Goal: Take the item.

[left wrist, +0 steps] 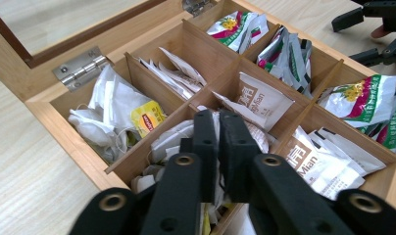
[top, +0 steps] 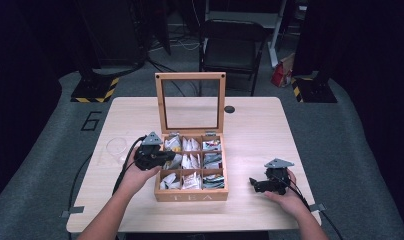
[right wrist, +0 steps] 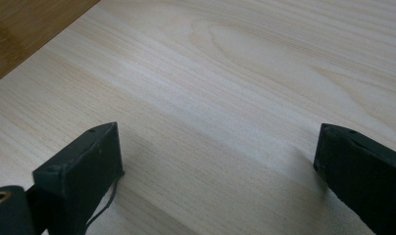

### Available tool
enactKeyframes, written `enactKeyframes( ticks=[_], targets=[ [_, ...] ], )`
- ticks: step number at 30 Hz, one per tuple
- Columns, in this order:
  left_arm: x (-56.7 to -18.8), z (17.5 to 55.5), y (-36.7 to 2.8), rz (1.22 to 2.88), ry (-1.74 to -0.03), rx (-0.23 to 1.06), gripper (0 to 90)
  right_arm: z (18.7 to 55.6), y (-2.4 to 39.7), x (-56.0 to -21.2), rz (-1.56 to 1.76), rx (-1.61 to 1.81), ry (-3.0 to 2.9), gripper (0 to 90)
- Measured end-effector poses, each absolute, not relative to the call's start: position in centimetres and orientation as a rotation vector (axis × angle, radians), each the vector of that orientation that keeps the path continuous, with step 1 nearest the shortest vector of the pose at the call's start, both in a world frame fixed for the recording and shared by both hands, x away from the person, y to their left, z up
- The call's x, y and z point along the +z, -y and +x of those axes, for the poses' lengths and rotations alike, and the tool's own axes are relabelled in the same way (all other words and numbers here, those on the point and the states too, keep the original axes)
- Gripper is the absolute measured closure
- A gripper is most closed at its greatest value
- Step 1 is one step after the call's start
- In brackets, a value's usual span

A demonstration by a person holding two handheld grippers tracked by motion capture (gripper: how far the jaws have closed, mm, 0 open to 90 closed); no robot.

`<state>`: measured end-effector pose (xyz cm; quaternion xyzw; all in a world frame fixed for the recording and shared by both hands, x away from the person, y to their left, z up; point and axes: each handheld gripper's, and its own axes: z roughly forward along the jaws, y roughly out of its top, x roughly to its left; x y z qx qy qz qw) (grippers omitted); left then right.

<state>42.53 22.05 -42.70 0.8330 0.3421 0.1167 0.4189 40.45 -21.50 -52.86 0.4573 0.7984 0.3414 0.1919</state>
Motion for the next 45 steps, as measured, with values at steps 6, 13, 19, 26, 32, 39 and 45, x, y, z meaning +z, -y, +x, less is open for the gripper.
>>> enactKeyframes(
  ticks=[6,13,19,26,32,39,45],
  targets=[
    [-42.4,42.3,-22.6,2.074,-0.865,0.32,89.7,40.5,21.5,-52.9,1.284,0.959,-2.242,3.5],
    [-41.5,42.0,-22.6,2.039,-0.85,0.36,90.0,40.5,21.5,-52.9,1.283,0.959,-2.242,3.5],
    [-39.7,41.8,-22.8,2.002,-0.826,0.389,90.0,40.5,21.5,-52.9,1.284,0.958,-2.242,3.5],
    [-37.5,41.6,-23.3,1.969,-0.819,0.414,90.0,40.4,21.5,-52.9,1.285,0.958,-2.242,3.5],
    [-36.0,41.5,-23.9,1.952,-0.81,0.434,90.0,40.5,21.5,-52.9,1.282,0.955,-2.241,3.5],
    [-35.5,41.5,-24.6,1.937,-0.819,0.447,90.0,40.5,21.5,-52.9,1.284,0.958,-2.242,3.5],
    [-35.4,41.5,-24.9,1.935,-0.825,0.449,90.0,40.5,21.5,-52.9,1.283,0.958,-2.242,3.5]
  ],
)
